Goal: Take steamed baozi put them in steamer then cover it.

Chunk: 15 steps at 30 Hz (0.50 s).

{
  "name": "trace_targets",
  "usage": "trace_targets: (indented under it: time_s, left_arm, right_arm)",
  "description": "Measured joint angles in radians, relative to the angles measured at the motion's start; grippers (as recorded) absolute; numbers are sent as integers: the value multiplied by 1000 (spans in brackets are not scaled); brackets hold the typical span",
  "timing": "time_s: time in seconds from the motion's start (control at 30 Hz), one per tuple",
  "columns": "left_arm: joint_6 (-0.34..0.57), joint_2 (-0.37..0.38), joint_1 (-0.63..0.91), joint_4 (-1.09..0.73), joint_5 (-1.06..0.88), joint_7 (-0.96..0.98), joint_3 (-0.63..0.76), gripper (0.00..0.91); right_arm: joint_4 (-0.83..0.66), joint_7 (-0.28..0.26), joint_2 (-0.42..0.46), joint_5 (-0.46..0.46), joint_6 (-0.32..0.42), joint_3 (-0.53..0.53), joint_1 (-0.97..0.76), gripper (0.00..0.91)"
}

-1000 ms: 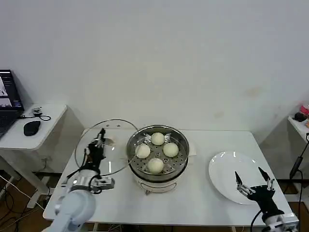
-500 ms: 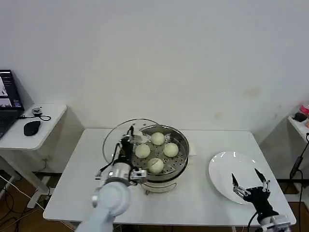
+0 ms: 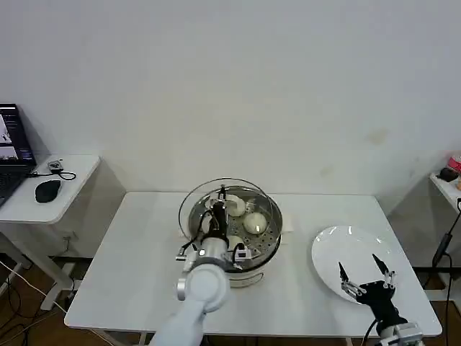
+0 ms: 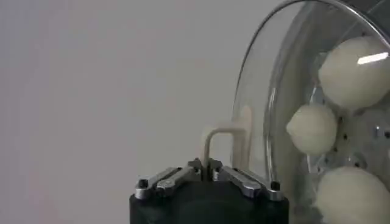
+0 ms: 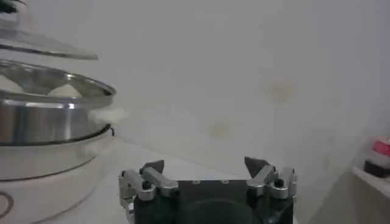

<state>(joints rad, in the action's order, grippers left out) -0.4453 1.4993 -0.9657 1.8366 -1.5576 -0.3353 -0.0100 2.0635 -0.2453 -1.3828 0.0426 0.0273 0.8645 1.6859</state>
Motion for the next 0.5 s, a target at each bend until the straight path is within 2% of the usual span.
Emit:
trace_targets:
  time_s: [0.5]
  left_arm:
    - [17, 59, 14, -108, -72, 18, 14, 0]
  right_arm:
    - [-4, 0, -8, -16, 11, -8, 8, 907]
